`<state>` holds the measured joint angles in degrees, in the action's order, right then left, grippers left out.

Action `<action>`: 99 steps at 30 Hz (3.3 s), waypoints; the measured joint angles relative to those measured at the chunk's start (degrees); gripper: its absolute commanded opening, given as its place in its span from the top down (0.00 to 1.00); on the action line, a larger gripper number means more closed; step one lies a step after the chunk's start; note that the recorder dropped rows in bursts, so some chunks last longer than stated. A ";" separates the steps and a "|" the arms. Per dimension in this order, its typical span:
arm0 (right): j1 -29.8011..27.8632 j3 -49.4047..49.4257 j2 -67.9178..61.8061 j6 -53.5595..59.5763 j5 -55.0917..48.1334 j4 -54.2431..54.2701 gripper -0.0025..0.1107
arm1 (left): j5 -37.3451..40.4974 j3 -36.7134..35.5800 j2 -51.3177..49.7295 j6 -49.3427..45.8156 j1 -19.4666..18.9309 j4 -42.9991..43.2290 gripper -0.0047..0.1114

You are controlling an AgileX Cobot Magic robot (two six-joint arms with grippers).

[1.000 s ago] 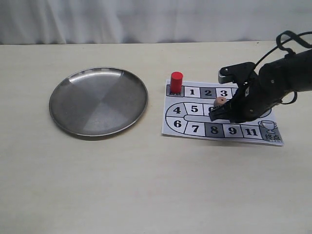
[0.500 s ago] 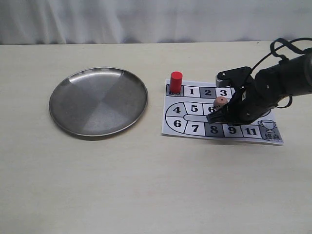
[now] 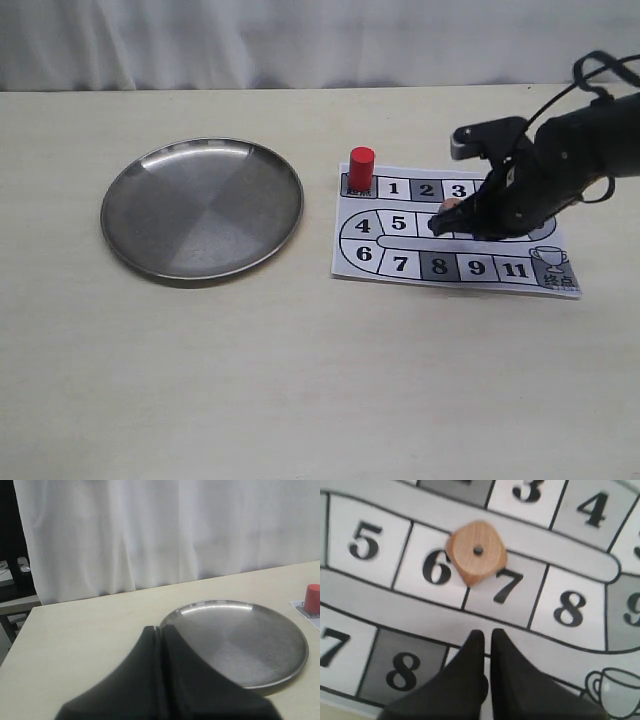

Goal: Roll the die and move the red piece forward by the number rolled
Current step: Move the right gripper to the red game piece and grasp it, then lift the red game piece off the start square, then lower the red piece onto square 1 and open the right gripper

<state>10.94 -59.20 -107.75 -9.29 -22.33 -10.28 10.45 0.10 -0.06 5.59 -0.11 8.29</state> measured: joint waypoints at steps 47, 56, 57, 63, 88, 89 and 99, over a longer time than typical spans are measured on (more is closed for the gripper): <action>6.55 -37.29 -24.59 13.14 -3.18 17.23 0.94 | 0.00 0.00 0.00 0.00 0.00 0.00 0.96; 6.55 -37.29 -23.88 9.99 -3.77 19.65 0.94 | 0.00 0.00 0.00 0.00 0.00 0.00 0.96; 6.55 -37.29 -23.33 9.85 -4.48 19.66 0.94 | 0.00 0.00 0.00 0.00 0.00 0.00 0.96; 6.55 -37.29 -15.67 9.29 -6.78 16.33 0.94 | 0.00 0.00 0.00 0.00 0.00 0.00 0.96; 3.81 -37.41 -23.08 8.70 -14.32 12.31 0.94 | 0.00 0.00 0.00 0.00 0.00 0.00 0.96; 3.81 -37.41 -23.08 8.70 -14.32 12.31 0.94 | 0.00 0.00 0.00 0.00 0.00 0.00 0.96; 3.81 -37.41 -23.08 8.70 -14.32 12.31 0.87 | 0.00 0.00 0.00 0.00 0.00 0.00 0.96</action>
<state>14.75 -96.62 -130.83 -0.59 -36.65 2.03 10.45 0.10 -0.06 5.59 -0.11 8.29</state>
